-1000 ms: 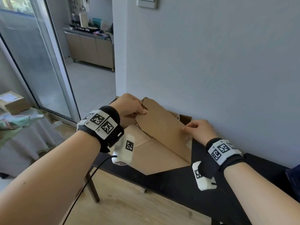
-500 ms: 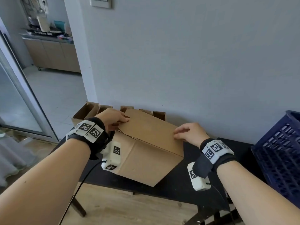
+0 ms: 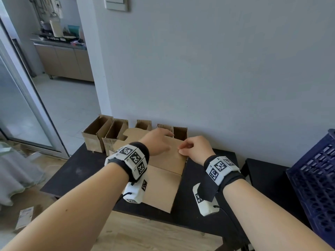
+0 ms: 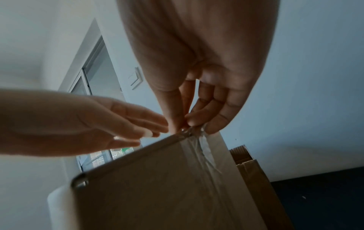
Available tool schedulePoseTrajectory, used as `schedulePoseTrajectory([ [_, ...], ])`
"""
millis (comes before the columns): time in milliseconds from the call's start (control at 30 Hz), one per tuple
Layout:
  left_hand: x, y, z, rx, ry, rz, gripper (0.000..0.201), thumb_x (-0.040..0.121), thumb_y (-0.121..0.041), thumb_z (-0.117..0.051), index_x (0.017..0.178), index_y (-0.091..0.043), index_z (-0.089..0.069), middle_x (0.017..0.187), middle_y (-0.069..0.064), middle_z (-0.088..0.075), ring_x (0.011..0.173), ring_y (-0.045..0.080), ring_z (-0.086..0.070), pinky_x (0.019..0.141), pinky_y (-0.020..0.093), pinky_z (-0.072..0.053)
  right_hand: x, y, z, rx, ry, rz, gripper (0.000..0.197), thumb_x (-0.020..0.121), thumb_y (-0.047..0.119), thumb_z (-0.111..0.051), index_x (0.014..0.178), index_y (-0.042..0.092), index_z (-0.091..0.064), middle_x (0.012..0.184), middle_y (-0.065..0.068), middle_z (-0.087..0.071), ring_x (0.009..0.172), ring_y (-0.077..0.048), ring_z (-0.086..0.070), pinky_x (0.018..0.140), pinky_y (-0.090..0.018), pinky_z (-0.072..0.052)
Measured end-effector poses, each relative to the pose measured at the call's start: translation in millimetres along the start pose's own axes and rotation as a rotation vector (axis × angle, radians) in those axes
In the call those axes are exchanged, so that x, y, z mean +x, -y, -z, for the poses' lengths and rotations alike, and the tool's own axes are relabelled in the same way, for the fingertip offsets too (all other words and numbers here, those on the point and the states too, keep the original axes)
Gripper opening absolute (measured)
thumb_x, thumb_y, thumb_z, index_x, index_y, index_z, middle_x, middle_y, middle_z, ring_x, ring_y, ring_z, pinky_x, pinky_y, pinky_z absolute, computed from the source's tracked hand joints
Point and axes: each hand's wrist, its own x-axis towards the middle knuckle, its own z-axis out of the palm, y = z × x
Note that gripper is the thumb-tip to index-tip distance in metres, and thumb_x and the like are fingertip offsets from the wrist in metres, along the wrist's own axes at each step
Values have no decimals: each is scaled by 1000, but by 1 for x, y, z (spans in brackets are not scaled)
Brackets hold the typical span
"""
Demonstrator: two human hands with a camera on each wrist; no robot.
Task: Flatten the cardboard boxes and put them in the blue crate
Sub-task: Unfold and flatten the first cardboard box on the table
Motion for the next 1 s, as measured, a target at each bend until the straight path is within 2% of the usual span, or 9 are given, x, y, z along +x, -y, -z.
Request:
schedulePoseTrajectory([
  [67,3,5,-7,2,18,15,46,90,-20,-60,134,-24,-50,144,-3,-43,130,16,-41,100,24,-33,3,0,0,-6,16,10,10,80,13,-71,80,23,-73,82,6,-69,78,-7,-62,65,-15,-47],
  [167,8,10,-9,47,18,1,46,90,-27,-60,134,-24,-51,146,-5,-40,132,16,-38,105,26,-29,9,-1,1,11,19,-17,8,84,16,-67,79,21,-72,72,8,-66,67,-5,-59,65,-20,-50],
  [300,21,14,-4,259,66,22,58,86,-49,-58,139,-35,-42,146,-6,-38,136,21,-29,111,40,-27,13,-1,4,135,47,-90,19,94,16,-52,88,16,-71,68,4,-64,60,-8,-56,68,-23,-53],
  [433,28,10,-3,357,105,65,62,82,-60,-57,137,-39,-42,142,-2,-38,134,25,-25,108,45,-26,13,-5,7,105,88,-55,5,82,21,-70,87,23,-72,78,4,-68,74,-10,-62,78,-28,-54],
  [500,30,10,-4,343,105,85,59,80,-61,-59,133,-40,-46,137,-1,-41,133,26,-25,107,45,-26,13,-8,10,87,123,-54,14,74,20,-79,85,27,-72,79,5,-68,79,-11,-63,81,-30,-54],
  [700,34,14,-6,209,104,145,59,77,-58,-65,129,-36,-50,132,2,-42,131,27,-26,108,45,-31,8,-8,22,23,238,-16,26,69,19,-83,91,27,-72,82,8,-61,76,-5,-56,80,-25,-46],
  [800,35,14,-8,193,75,155,55,77,-58,-65,126,-36,-52,131,2,-43,131,27,-27,108,46,-31,11,-8,17,-51,167,26,10,75,18,-79,81,24,-73,82,2,-67,74,-7,-57,77,-27,-47],
  [867,35,16,-9,184,69,158,54,77,-58,-65,125,-36,-53,131,2,-43,131,28,-28,108,47,-30,11,-8,12,-73,108,34,3,79,18,-74,80,21,-72,82,0,-67,73,-9,-56,70,-23,-45],
  [1000,34,20,-10,152,57,170,55,76,-58,-66,125,-36,-54,129,3,-43,130,28,-30,108,47,-31,12,-9,10,-79,94,37,4,83,17,-70,85,19,-71,84,1,-65,78,-12,-56,66,-20,-42],
])
